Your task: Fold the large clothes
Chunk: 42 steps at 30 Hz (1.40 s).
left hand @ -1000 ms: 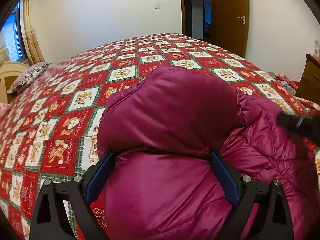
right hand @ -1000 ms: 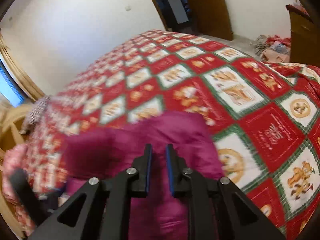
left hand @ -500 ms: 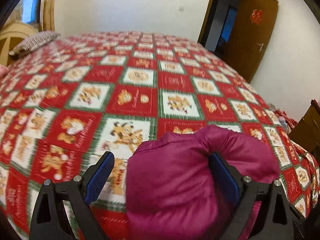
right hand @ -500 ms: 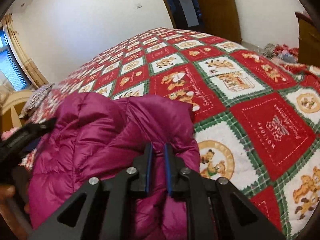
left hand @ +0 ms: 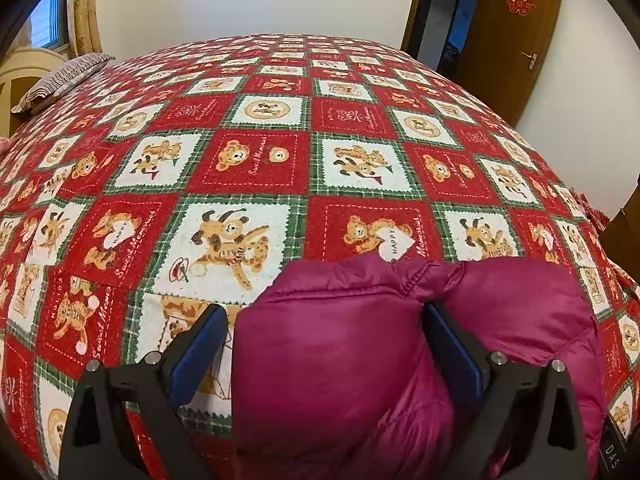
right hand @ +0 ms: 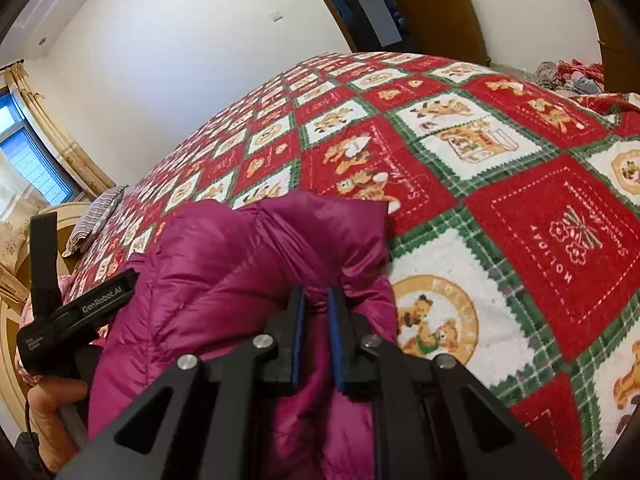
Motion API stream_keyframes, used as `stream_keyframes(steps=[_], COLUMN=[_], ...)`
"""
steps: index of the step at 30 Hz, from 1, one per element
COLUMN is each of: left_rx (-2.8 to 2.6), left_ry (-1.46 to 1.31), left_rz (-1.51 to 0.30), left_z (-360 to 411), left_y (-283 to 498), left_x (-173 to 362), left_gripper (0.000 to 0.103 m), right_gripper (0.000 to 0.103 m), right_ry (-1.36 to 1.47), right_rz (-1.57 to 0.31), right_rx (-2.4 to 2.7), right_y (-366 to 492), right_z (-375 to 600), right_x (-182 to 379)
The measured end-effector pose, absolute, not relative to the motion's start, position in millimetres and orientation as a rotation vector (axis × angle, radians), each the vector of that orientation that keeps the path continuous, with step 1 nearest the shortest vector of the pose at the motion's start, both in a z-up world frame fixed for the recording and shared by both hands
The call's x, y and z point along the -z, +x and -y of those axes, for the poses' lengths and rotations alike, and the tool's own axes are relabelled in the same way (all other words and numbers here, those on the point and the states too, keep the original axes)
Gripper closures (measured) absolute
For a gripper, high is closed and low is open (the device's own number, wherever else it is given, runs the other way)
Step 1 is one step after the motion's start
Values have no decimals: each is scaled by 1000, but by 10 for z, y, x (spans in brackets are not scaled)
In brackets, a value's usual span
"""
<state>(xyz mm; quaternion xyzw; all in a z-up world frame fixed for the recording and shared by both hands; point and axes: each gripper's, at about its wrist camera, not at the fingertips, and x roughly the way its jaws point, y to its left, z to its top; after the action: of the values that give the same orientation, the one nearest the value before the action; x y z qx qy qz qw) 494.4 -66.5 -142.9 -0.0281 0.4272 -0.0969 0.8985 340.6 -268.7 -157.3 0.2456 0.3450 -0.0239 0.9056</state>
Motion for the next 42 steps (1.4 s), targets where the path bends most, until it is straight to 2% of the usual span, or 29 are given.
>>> stream_keyframes(steps=[4,12,14,19,30,38,39,42], left_rx=[192,202,189,155,143,310,309,355], left_ry=[-42,6,41,116,154,-222,-235,-293], left_rz=[-884,-764,-751,-722,-722,-795,-799,-815], left_z=[602,404,418,462,462,10,-5,10], left_y=[4859,4271,4219,4128,3974,3940,3935,3909], left_x=[1315,877,836,781,861,1053,1089,1177], left_gripper=[4,4,4,4,4,4,4,4], right_gripper=[88,89,82,33,30,26,25,9], right_ry=[519,591,584,641,490,507,510,500], right_rz=[-718,-768,-794,-739,-778,-785,-785,-801], right_rx=[37,14,16,-2,-45,-103,-114,-167], right_y=[3399,3422,3408,3161,2941,2989,3002,3107], right_z=[2704,2830,2840,2959,2934,3007,3001,2960], right_x=[1567,1522,1441,1227,1134,1192,1189,1233])
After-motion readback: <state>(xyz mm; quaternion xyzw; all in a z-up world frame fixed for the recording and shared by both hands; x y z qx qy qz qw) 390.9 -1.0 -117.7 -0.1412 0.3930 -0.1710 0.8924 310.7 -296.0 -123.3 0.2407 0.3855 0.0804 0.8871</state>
